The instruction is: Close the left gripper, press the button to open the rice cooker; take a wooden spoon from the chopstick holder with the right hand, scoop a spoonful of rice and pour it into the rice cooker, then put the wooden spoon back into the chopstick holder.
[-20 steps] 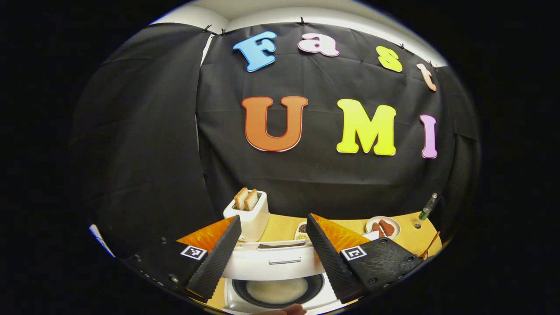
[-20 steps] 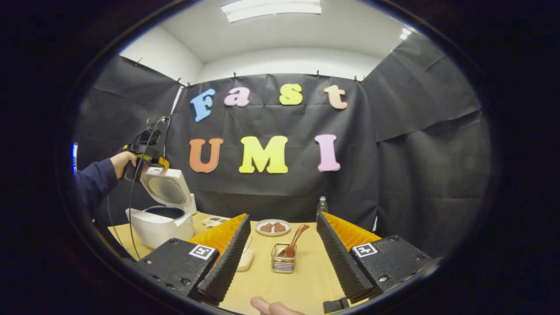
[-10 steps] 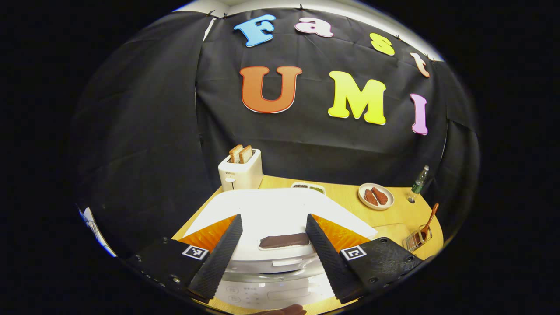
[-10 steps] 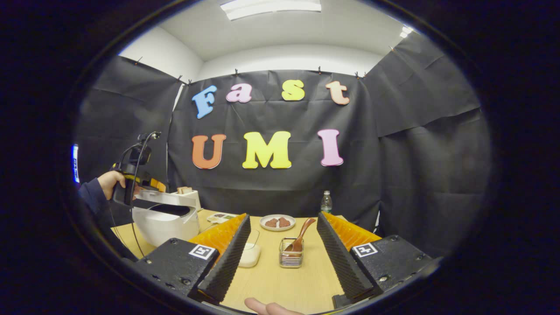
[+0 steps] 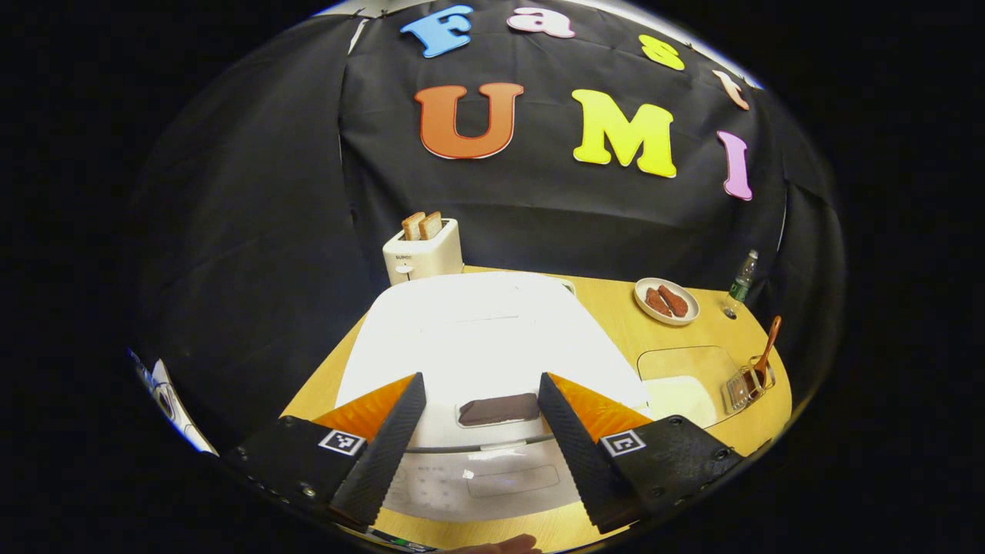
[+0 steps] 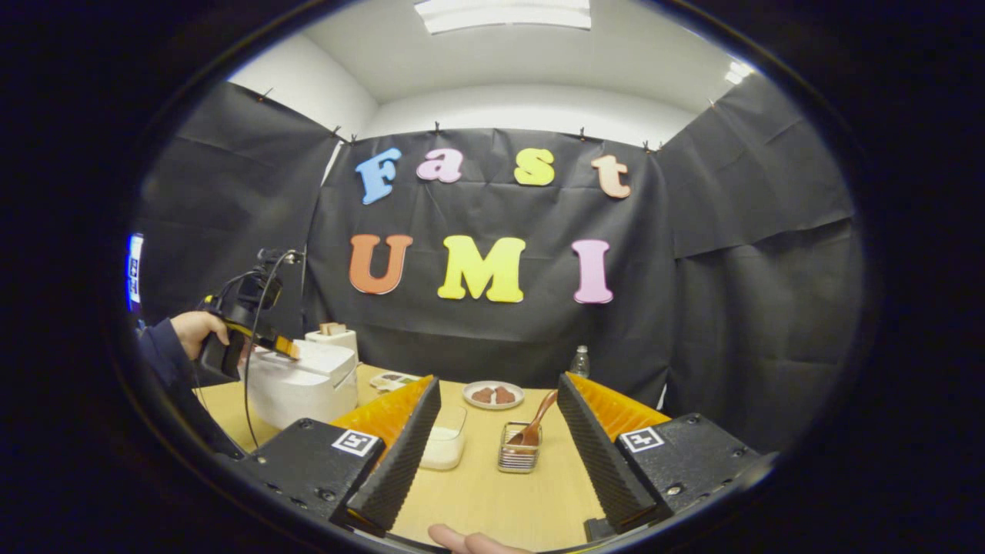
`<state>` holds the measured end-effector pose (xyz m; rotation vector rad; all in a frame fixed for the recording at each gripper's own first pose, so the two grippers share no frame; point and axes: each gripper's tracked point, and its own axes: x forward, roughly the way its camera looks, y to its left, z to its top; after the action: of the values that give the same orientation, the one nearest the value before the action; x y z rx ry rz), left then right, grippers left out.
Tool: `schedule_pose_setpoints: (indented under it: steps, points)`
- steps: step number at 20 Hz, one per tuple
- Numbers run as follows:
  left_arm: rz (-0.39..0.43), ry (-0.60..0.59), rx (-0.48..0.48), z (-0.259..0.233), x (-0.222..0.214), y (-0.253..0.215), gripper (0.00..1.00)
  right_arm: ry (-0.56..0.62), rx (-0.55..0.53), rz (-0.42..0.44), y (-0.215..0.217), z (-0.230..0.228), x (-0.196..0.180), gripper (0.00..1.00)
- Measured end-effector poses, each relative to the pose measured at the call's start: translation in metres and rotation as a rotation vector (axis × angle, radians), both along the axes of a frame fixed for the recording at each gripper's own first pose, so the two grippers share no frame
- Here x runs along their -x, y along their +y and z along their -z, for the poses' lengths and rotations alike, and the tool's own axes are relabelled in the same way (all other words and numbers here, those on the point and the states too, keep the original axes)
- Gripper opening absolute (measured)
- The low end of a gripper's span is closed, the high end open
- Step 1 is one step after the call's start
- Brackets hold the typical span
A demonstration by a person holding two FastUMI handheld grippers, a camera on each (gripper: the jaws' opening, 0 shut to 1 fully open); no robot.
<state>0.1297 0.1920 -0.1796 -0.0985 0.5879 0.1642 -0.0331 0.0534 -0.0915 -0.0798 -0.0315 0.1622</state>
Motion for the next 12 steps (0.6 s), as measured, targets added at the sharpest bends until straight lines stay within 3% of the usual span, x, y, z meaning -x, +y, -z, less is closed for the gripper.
schedule_pose_setpoints:
  steps: [5, 7, 8, 9, 10, 12]
  points:
    - [-0.028, 0.018, -0.001, 0.0057, 0.0099, -0.0024, 0.98, 0.004, 0.004, 0.000, 0.0037, 0.0022, 0.0026, 0.98]
    - [-0.027, -0.009, -0.019, 0.0033, 0.0069, -0.0025, 0.98, 0.003, 0.015, -0.002, 0.0042, 0.0022, 0.0028, 0.94]
    - [-0.029, -0.020, -0.016, 0.0028, 0.0079, -0.0018, 0.97, 0.001, 0.019, 0.000, 0.0041, 0.0019, 0.0028, 0.99]
    - [-0.027, -0.027, -0.011, 0.0035, 0.0081, -0.0025, 0.98, 0.004, 0.020, -0.002, 0.0053, 0.0021, 0.0025, 0.94]
    - [-0.028, -0.038, -0.010, 0.0025, 0.0099, -0.0016, 0.98, 0.007, 0.018, -0.007, 0.0066, 0.0018, 0.0034, 0.98]
    - [-0.037, -0.073, -0.030, 0.0014, 0.0065, 0.0001, 0.98, 0.010, 0.006, -0.016, 0.0093, -0.0018, 0.0037, 0.98]
